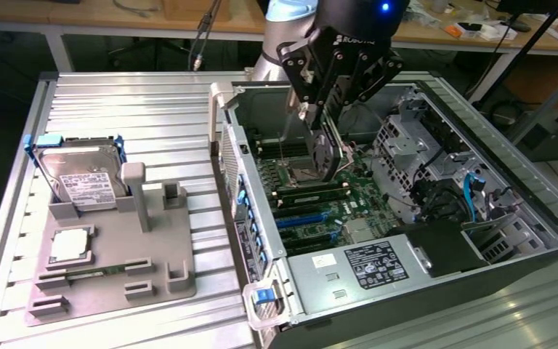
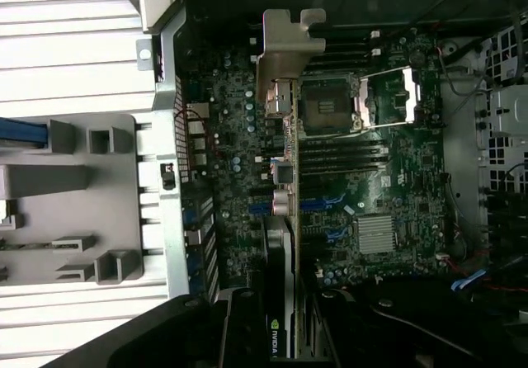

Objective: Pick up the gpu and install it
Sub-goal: 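Pick up the gpu and move the gpu toward the slot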

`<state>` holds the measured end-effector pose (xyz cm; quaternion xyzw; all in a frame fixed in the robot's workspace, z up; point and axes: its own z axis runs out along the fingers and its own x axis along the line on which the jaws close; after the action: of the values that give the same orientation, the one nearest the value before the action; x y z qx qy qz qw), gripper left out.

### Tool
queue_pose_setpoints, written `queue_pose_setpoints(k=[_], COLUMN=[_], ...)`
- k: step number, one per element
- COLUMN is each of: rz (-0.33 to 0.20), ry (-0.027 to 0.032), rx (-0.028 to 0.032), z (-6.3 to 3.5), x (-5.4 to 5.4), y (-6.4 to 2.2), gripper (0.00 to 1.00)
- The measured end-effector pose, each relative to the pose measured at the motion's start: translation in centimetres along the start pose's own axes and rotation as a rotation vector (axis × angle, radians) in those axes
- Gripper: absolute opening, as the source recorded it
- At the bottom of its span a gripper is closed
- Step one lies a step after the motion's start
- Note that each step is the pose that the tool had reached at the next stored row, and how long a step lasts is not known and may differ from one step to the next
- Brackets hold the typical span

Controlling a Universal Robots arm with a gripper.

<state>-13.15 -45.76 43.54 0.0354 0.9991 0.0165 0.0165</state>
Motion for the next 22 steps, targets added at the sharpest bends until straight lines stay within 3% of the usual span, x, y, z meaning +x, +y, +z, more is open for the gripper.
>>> queue_pose_setpoints(k=[22], rz=[0.000], ry=[0.0001], rx=[0.0001], z=[0.04], x=[-1.4], y=[0.10], gripper=[0.27])
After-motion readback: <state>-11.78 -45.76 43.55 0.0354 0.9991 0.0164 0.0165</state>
